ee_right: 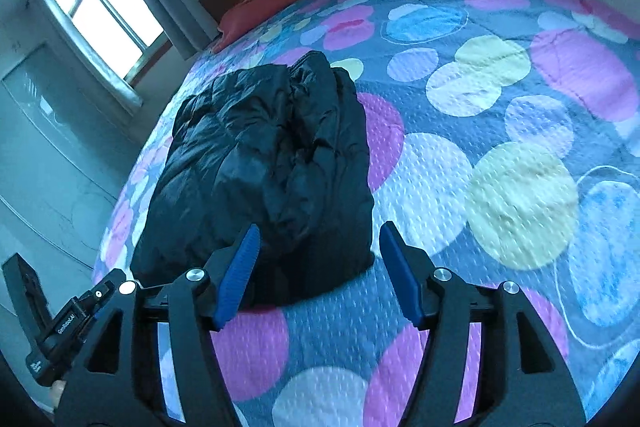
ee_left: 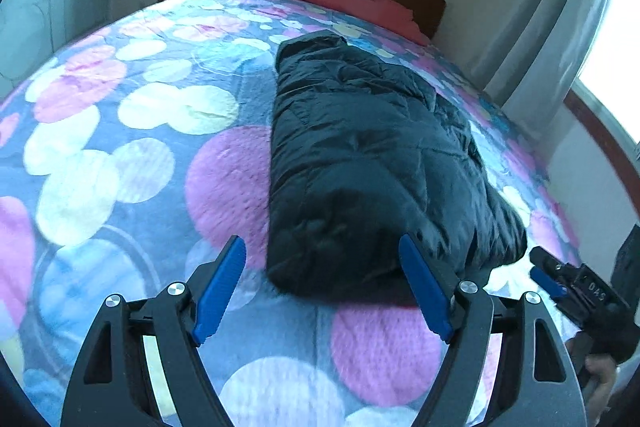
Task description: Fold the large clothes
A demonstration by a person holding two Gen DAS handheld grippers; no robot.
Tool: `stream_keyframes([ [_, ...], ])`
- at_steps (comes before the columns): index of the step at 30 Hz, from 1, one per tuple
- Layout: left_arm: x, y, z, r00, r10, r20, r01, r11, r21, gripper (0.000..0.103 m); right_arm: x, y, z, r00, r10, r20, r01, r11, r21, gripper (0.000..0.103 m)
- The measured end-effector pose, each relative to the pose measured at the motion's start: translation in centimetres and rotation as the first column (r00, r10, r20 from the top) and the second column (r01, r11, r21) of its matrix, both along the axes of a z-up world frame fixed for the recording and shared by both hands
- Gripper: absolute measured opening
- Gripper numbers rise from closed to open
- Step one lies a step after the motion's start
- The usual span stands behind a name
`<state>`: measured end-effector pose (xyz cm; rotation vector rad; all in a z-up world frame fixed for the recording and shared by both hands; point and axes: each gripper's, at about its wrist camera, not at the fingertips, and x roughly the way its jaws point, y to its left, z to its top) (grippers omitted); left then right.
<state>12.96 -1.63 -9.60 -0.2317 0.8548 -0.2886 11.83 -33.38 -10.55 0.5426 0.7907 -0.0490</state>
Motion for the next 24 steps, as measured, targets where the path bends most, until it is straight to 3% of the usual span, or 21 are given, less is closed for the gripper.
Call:
stream_keyframes([
  [5, -1.9, 0.2, 0.2, 0.999, 0.026, 0.025, -0.028, 0.997, 0.067, 0.078, -1.1, 2.5, 0.2, 1.000, 0.019, -0.013, -0.021, 0.995, -0.103, 0.068],
  [15, -4.9, 0.4, 2.1, 0.993, 0.050, 0.111, -0.067, 0.986, 0.154, 0.079, -2.5, 6.8, 1.4, 0.998, 0.066, 0.010, -0.061, 0.965, -0.255, 0.070],
  [19, -5.7, 0.4, 3.0, 0.988, 0.052, 0.146, -0.076, 0.983, 0.167, 0.081, -3.2, 8.1, 2.7, 0.996, 0.076, 0.038, -0.060, 0.948, -0.314, 0.079],
  [24, -6.4, 0.4, 4.4, 0.982, 0.059, 0.181, -0.089, 0.982, 0.165, 0.082, -4.0, 9.1, 4.5, 0.993, 0.092, 0.078, -0.058, 0.929, -0.366, 0.080],
])
